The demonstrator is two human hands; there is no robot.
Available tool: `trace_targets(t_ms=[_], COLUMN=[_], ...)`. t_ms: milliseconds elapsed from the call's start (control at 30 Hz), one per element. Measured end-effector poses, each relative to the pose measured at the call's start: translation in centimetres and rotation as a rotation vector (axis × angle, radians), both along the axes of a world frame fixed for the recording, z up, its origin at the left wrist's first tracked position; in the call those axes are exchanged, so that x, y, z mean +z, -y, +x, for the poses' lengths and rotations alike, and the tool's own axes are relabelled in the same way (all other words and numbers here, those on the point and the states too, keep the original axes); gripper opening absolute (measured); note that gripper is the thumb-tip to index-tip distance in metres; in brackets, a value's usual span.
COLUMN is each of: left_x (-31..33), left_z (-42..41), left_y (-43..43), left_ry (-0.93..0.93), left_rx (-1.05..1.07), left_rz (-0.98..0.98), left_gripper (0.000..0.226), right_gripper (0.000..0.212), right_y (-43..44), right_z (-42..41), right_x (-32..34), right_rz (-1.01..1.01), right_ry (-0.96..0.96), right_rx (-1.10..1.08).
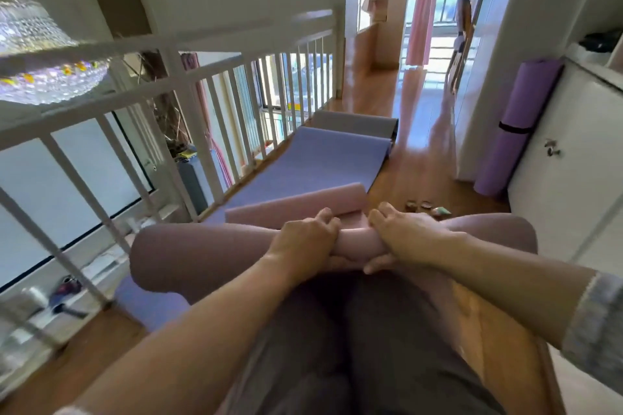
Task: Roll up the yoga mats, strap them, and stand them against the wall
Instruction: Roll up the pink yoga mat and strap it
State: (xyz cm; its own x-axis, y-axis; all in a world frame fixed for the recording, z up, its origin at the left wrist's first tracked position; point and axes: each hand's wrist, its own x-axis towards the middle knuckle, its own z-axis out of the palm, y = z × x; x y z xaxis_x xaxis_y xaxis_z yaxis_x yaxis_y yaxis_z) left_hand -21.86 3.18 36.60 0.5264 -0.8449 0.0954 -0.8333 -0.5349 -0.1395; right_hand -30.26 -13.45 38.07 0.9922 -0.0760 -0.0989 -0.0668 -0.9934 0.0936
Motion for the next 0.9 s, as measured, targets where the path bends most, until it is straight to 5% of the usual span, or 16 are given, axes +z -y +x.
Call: trace_targets(t_ms=[100, 300, 467, 633, 900], left_x=[-1.8, -6.4, -8.2, -9.2, -10.1], left_z=[-1.5, -3.4, -3.6, -4.5, -5.4], left_y=[0.3, -2.3, -5.5, -5.6, -7.3], left_ry=[0.020, -0.140, -0.045, 0.003, -0.106], left_rx=[-0.030, -0.115, -0.102, -0.179, -0.177], left_rz=[-0.003, 0.069, 0.030, -0.064, -0.295], left_gripper=[0.063, 0.059, 0.079, 0.047, 0.040], right_gripper=[0.077, 0.066, 0.066, 0.058, 0.057], right_y=[-0.4, -0.4, -0.6, -1.1, -1.5], right_z=[-1.2, -3.7, -4.5, -5.5, -6.7], right_x=[-3.5, -9.4, -10.7, -12.2, -13.3], right_rz=[0.119, 0.078, 0.198, 0.120, 0.250], right_ry=[0.228, 0.325, 0.345, 0.403, 0.509], right_rx=[0.142, 0.284, 0.252, 0.334, 0.318])
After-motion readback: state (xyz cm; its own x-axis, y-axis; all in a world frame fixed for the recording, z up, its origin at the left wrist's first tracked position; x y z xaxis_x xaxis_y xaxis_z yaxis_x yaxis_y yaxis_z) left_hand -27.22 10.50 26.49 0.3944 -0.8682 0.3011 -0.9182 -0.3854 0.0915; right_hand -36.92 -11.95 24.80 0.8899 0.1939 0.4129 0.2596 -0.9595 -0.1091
